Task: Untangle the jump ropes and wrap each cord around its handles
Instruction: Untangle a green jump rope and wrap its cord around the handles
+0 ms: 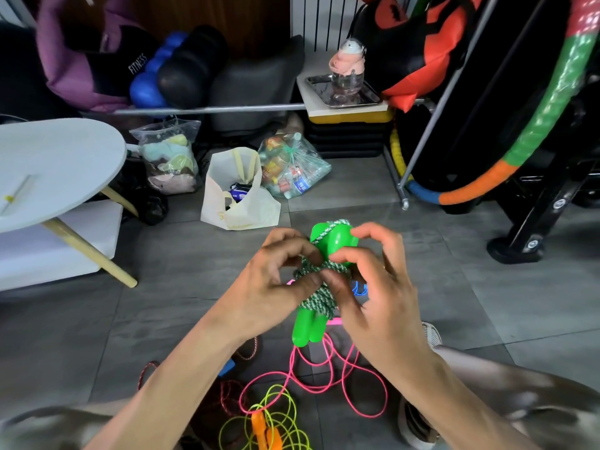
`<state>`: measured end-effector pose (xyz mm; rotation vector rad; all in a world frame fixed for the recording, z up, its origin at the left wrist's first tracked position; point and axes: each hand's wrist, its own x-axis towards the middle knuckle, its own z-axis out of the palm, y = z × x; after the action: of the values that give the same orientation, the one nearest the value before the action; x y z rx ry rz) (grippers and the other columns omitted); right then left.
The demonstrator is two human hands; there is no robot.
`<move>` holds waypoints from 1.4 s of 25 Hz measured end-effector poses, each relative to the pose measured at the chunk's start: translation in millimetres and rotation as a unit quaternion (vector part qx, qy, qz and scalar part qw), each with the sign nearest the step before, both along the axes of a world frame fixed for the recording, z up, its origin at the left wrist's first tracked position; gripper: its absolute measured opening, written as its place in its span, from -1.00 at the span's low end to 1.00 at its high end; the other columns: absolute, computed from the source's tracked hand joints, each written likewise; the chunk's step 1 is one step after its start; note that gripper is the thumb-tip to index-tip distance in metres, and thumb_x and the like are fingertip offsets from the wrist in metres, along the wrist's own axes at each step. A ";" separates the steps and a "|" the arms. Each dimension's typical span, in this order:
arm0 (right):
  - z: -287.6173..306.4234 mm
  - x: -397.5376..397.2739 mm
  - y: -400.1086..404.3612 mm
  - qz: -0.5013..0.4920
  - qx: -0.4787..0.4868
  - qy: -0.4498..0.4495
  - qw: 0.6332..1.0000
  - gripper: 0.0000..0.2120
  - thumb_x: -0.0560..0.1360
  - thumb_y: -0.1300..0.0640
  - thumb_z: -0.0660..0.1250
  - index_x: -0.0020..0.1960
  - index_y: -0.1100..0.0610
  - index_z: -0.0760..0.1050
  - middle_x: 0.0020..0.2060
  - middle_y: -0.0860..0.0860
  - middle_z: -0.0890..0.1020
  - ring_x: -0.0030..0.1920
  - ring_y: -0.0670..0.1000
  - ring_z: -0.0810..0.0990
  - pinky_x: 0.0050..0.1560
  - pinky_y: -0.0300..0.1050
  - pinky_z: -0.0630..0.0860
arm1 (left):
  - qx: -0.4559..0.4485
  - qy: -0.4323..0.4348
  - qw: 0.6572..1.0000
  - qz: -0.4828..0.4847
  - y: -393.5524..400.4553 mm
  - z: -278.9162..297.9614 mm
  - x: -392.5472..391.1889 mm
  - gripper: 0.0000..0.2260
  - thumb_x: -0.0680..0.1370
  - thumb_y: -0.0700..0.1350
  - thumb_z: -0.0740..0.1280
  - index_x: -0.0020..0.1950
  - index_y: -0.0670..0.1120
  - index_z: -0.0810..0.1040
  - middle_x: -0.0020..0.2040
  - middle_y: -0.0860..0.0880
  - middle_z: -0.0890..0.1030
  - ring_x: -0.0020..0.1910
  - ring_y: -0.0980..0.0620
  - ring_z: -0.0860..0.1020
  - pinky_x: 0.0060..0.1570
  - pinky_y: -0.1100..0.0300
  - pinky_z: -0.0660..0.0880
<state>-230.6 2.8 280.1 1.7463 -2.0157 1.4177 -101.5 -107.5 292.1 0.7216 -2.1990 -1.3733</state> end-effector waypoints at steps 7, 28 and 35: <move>-0.9 -7.0 -0.7 0.057 0.023 -0.008 0.998 -0.84 0.52 0.25 0.31 0.08 0.24 0.57 0.30 0.05 0.41 -0.06 -0.07 0.60 -0.17 -0.13 0.56 | -0.045 -0.008 0.999 0.014 5.0 4.0 -1.0 -0.91 0.51 -0.30 0.39 -0.01 -0.17 0.57 0.12 -0.08 0.36 0.06 0.12 0.46 -0.25 0.09 0.48; 9.5 -14.3 -10.6 0.126 0.014 -0.168 0.978 -0.94 0.54 0.35 0.30 0.00 0.26 0.52 0.11 0.10 0.46 0.13 0.00 0.54 0.12 -0.25 0.45 | 0.039 0.054 0.994 0.085 11.4 -0.2 -4.0 -0.88 0.49 -0.02 0.31 -0.14 -0.05 0.55 0.01 0.09 0.35 0.04 0.22 0.41 0.01 0.27 0.42; 18.6 5.9 -6.8 0.092 0.090 -0.449 0.884 -0.78 0.48 0.29 0.40 0.05 0.07 0.46 -0.11 0.07 0.62 -0.16 -0.10 0.58 -0.16 -0.26 0.48 | 0.134 0.087 0.982 0.100 20.3 -7.7 -3.7 -0.81 0.44 -0.07 0.35 -0.07 -0.18 0.61 0.08 0.00 0.40 0.12 0.22 0.42 0.13 0.34 0.40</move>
<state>-224.8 -4.0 298.7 1.4971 -2.4696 2.5255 -105.2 -87.2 284.5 0.8568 -1.7746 -1.5788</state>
